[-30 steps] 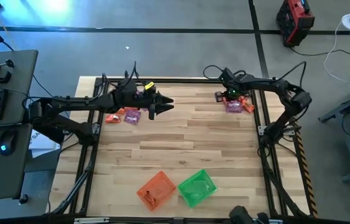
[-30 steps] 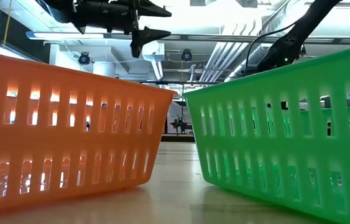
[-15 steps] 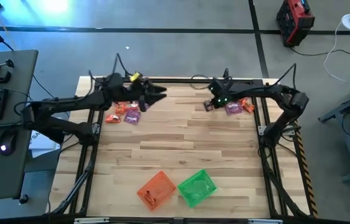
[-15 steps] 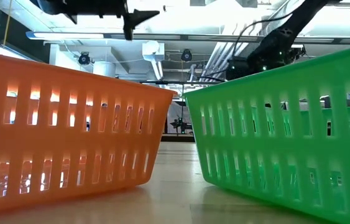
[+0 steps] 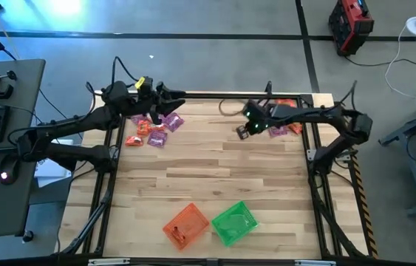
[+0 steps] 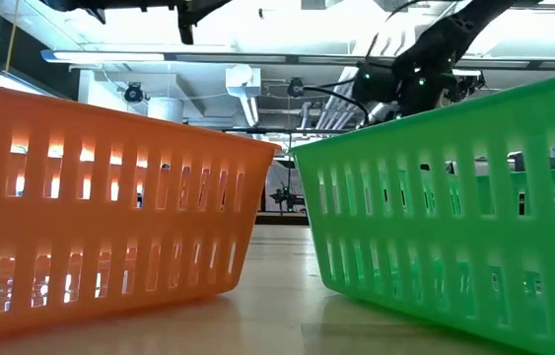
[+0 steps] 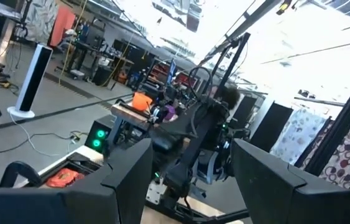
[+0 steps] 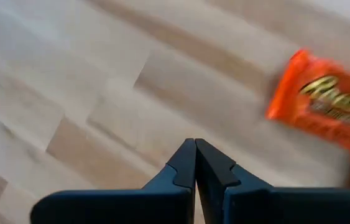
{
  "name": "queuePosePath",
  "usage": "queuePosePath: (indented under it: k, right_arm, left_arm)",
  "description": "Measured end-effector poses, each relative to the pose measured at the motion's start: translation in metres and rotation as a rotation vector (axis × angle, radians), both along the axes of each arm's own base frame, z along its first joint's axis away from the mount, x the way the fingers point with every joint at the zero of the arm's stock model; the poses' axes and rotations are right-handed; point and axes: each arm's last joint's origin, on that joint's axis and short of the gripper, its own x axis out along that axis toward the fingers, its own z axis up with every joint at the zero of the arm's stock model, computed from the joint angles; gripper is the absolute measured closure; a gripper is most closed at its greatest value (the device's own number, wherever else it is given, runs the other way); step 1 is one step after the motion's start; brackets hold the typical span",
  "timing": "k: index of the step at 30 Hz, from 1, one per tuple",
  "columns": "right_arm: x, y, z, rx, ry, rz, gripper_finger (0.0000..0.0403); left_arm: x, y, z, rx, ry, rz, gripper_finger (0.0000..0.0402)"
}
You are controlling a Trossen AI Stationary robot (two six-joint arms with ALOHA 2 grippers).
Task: Sort candy by brand, put in halloween buckets
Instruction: Put the orange candy into the orange basket
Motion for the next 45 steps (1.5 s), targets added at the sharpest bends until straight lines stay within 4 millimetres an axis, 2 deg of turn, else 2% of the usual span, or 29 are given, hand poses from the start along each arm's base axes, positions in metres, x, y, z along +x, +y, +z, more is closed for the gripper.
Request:
queuePosePath:
  k: [4,7,14,17,19,23,27,31,34,36,41,42,45]
  right_arm:
    - [-0.020,-0.032,0.005,0.017,-0.039,-0.020,0.0391]
    - [-0.036,-0.049,0.004,0.022,-0.025,-0.024,0.0361]
    - [-0.059,-0.070,0.001,0.003,0.022,0.077,0.0223]
    - [-0.068,-0.076,-0.001,-0.018,0.072,0.060,0.0169]
    - [-0.073,-0.080,-0.006,0.025,0.073,0.048,0.0148]
    - [-0.074,-0.089,-0.024,0.089,0.084,0.008,0.0138]
    - [-0.071,-0.094,-0.039,0.103,0.105,-0.004,0.0137]
    - [-0.070,-0.095,-0.041,0.115,0.094,-0.014,0.0146]
    - [-0.070,-0.095,-0.039,0.106,0.092,-0.015,0.0183]
    - [-0.070,-0.094,-0.035,0.097,0.085,-0.014,0.0226]
    - [-0.069,-0.092,-0.006,0.049,0.021,0.048,0.0374]
    - [-0.067,-0.089,0.002,0.035,-0.007,0.069,0.0386]
    - [-0.060,-0.078,0.028,-0.004,-0.123,0.120,0.0380]
  left_arm:
    - [0.000,0.000,-0.003,-0.015,0.024,-0.001,0.0193]
    - [0.002,-0.001,-0.007,-0.048,0.062,-0.011,0.0193]
    - [0.005,-0.004,-0.013,-0.081,0.114,-0.027,0.0193]
    - [0.006,-0.003,-0.014,-0.084,0.117,-0.026,0.0193]
    - [0.007,-0.003,-0.015,-0.088,0.120,-0.021,0.0193]
    - [0.007,-0.003,-0.015,-0.091,0.120,-0.019,0.0193]
    - [0.007,-0.003,-0.015,-0.115,0.117,-0.022,0.0193]
    - [0.007,-0.003,-0.015,-0.115,0.117,-0.021,0.0193]
    - [0.007,-0.003,-0.015,-0.115,0.117,-0.021,0.0193]
    - [0.007,-0.003,-0.015,-0.128,0.115,-0.029,0.0193]
    - [-0.003,-0.007,-0.006,-0.164,0.078,-0.099,0.0193]
    - [-0.006,-0.008,-0.003,-0.157,0.067,-0.102,0.0193]
    - [-0.014,-0.012,0.004,-0.139,0.035,-0.104,0.0193]
